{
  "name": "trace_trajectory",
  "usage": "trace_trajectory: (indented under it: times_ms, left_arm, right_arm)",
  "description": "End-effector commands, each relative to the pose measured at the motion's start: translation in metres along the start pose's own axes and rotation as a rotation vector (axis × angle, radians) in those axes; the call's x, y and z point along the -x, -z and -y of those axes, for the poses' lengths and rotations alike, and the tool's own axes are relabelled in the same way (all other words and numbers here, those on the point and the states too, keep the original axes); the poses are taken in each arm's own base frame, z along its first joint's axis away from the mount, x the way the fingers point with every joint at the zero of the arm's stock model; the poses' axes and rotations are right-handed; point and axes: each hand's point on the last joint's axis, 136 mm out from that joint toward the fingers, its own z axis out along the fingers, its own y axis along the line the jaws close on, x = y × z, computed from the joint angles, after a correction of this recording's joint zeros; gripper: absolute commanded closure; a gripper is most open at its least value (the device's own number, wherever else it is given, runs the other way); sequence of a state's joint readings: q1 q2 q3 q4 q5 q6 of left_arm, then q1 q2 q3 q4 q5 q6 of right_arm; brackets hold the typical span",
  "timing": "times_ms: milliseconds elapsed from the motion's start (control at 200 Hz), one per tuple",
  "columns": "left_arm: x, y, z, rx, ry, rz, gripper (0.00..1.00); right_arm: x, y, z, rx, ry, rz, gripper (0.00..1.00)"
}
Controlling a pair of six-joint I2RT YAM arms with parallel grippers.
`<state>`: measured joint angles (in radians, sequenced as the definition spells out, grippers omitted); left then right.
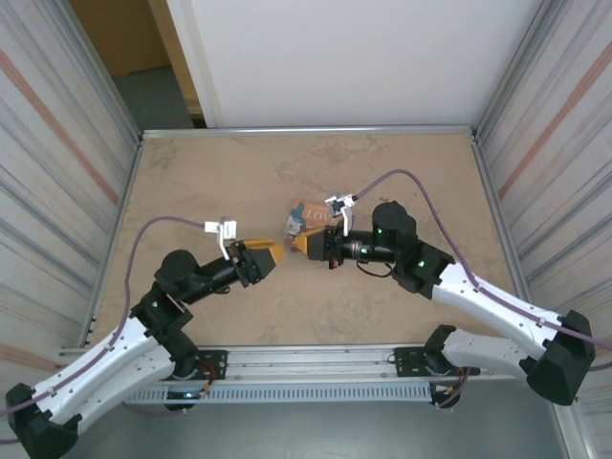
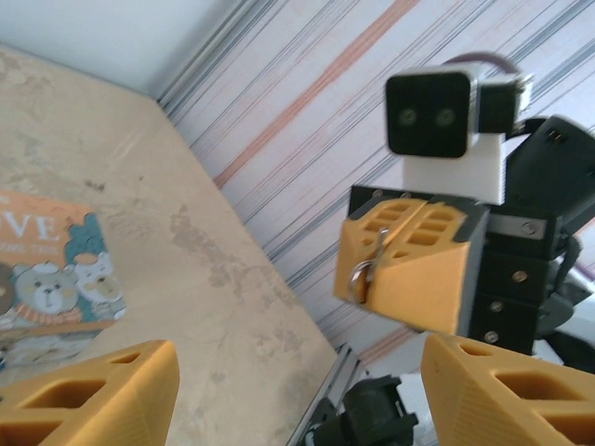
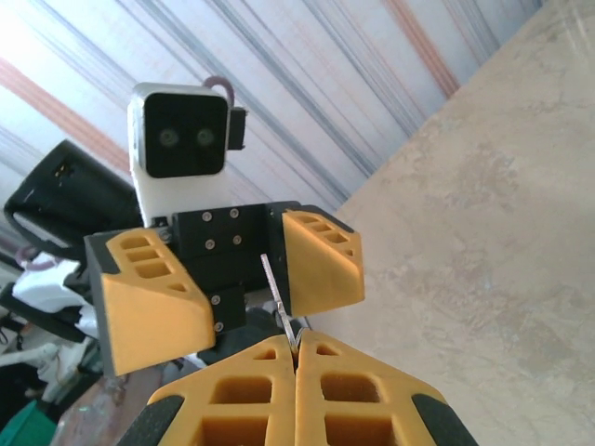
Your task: Unlock the padlock with the key
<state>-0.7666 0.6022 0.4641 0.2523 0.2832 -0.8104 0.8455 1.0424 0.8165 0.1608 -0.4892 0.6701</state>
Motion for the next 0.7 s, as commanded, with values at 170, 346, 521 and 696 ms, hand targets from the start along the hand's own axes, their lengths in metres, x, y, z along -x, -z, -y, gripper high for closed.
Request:
trace_trajectory:
  times_ms: [170, 346, 521, 696]
  left_arm:
    - [0.027, -0.018, 0.017, -0.05, -0.001, 0.129, 0.31]
    - [0.033, -0.027, 0.019, -0.061, -0.004, 0.144, 0.38]
    - [0.036, -0.03, 0.025, -0.076, -0.013, 0.147, 0.55]
    - [0.038, -0.032, 0.027, -0.083, -0.016, 0.147, 0.69]
  right_arm:
    - [0.005, -0.002, -0.009, 0.03, -0.036, 0.042, 1.0]
    - [0.001, -0.005, -0.012, 0.045, -0.044, 0.023, 1.0]
    - [-0.001, -0.007, -0.01, 0.044, -0.056, 0.016, 1.0]
    - [-0.001, -0.008, -0.011, 0.053, -0.062, 0.018, 1.0]
